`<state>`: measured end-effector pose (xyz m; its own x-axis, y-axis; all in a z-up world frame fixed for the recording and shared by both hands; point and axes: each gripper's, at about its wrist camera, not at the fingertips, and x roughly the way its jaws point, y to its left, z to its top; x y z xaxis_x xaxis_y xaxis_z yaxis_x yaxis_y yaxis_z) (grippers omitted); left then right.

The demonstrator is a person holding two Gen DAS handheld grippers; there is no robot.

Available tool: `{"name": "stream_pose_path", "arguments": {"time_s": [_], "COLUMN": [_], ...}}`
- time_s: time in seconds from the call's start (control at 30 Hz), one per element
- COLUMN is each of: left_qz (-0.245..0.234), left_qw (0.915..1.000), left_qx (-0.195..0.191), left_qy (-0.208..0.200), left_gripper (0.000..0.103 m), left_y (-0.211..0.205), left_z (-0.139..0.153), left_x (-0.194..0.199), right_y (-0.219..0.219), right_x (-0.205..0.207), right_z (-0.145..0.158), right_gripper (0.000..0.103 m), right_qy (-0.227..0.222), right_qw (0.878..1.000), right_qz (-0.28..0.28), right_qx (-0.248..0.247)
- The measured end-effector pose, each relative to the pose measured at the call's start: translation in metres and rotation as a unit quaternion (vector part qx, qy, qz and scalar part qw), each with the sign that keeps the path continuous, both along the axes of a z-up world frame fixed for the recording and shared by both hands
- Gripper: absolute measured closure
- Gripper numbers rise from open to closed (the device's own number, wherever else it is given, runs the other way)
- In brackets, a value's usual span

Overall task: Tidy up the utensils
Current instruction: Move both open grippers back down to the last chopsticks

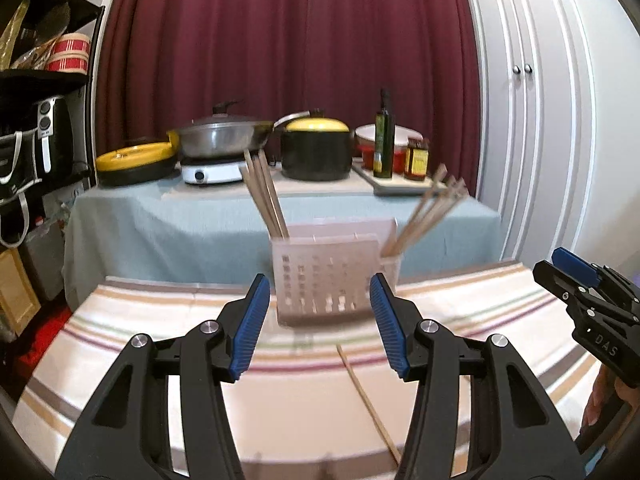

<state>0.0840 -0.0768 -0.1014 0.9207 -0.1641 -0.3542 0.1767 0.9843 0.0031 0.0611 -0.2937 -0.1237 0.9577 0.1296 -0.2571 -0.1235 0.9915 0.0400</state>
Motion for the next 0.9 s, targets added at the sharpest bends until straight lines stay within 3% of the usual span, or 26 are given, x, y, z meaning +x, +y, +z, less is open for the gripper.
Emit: {"name": "stream_pose_path", "arguments": {"time_s": [0.37, 0.5, 0.9], "left_qz": [-0.019, -0.019, -0.014], "left_qw": [0.9978, 0.9955, 0.9917], "left_qx": [0.022, 0.008, 0.001], "left_qy": [0.060, 0.092, 0.128], "left_gripper": [0.052, 0.052, 0.052], "left_y": [-0.012, -0.011, -0.021], "left_z": [-0.070, -0.091, -0.121], "left_x": [-0.026, -0.026, -0.032], "right_y": [-0.013, -0.014, -0.019], "right_x": [-0.029, -0.033, -0.041], "right_z": [-0.056, -0.073, -0.112], "right_gripper": [0.057, 0.057, 0.058], "right_qy": [0.046, 0.061, 0.099], "right_qw": [0.999, 0.998, 0.995], "right_qz": [-0.020, -0.024, -0.020], "right_qx": [0.009, 0.002, 0.004]}}
